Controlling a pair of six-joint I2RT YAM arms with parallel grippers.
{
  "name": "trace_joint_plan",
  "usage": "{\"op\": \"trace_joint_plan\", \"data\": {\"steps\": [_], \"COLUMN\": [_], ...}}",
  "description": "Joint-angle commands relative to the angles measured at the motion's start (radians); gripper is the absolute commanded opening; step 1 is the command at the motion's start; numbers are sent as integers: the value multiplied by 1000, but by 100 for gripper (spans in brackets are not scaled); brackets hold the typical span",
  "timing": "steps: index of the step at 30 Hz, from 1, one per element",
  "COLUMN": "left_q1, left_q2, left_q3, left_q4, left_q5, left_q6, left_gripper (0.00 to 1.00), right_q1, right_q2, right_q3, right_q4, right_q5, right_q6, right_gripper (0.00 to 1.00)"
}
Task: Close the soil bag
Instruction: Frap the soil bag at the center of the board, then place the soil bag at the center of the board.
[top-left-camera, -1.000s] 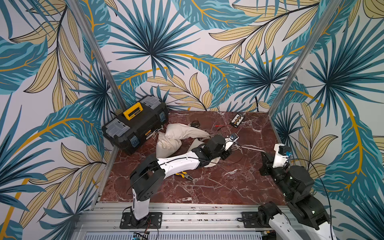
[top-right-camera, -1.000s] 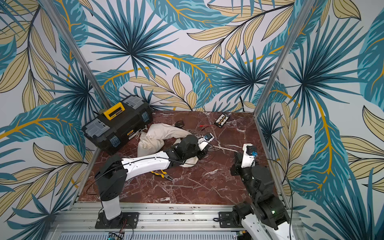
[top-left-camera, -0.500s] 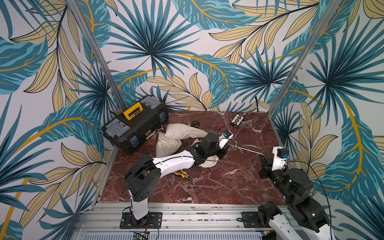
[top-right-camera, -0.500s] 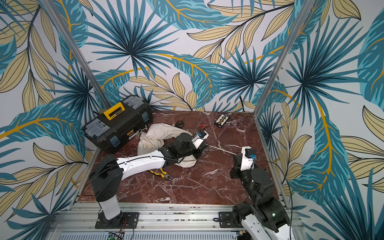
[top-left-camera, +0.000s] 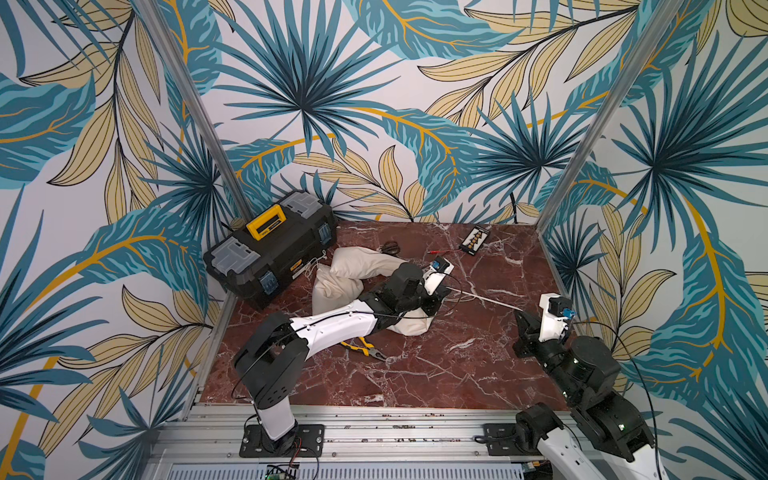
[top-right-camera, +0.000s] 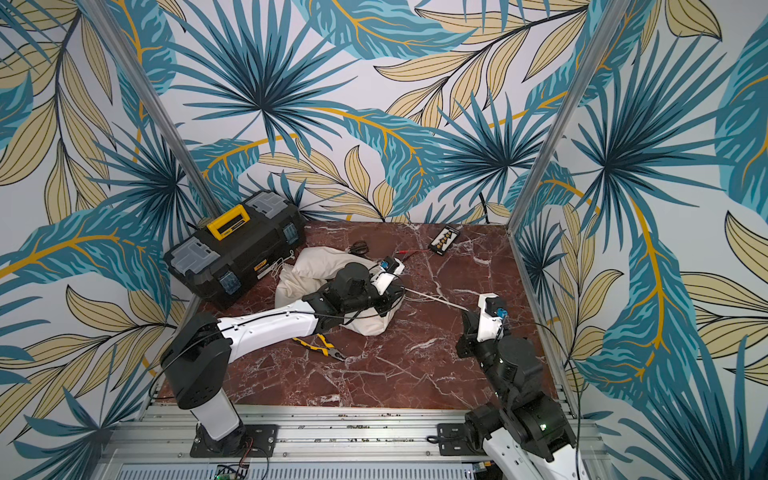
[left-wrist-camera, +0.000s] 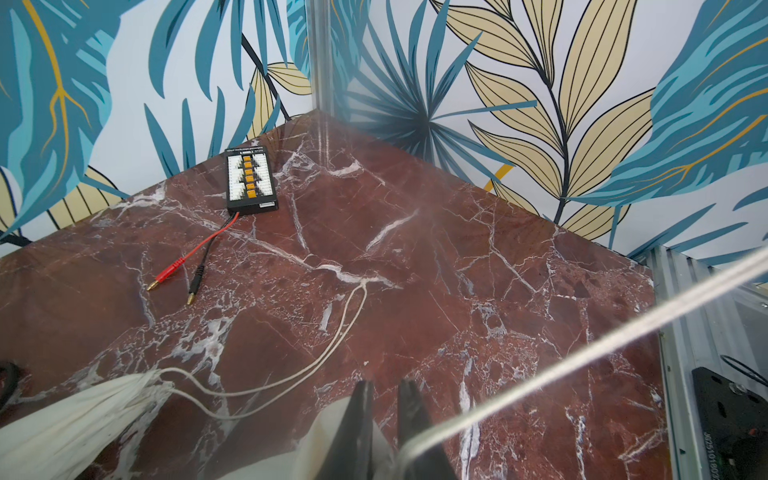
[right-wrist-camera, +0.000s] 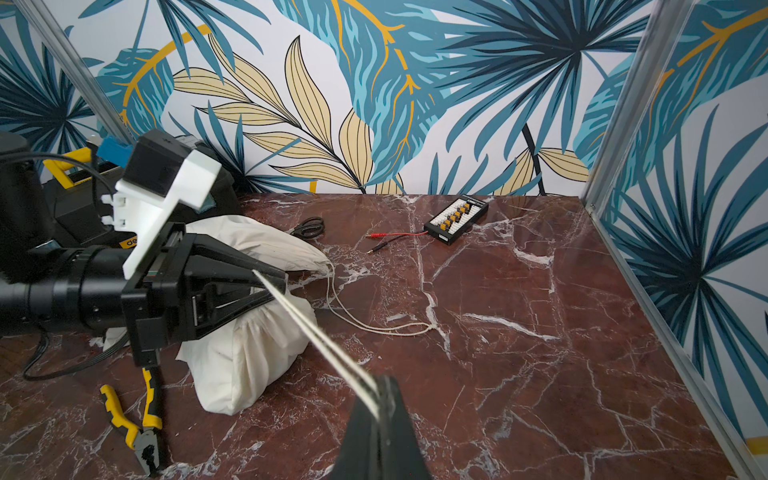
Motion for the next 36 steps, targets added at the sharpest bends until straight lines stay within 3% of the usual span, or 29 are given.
{"op": "trace_joint_plan", "data": {"steps": [1,10,17,30,36], "left_q1": [332,331,213,188,278], "left_q2": [51,-12,2,135,76], "left_q3": [-110,-82,51,95,60], "left_q4": [-351,-413,-483,-501,-486], "left_q5": [-555,-577,-864,-1036,-1013], "left_q6": [-90,-74,105,209,193], "left_gripper": [14,15,19,27,11], "right_q1": [-42,-43,-43,-63,-151], "right_q2": [-127,-73,149,552,571], "right_q3": [51,36,243,620,611], "right_q4": [303,417,490,558,515], "right_q5": [419,432,368,284,220], "right_q6": [57,52,-52,-155,-92], "right_gripper": [0,0,0,0,0]}}
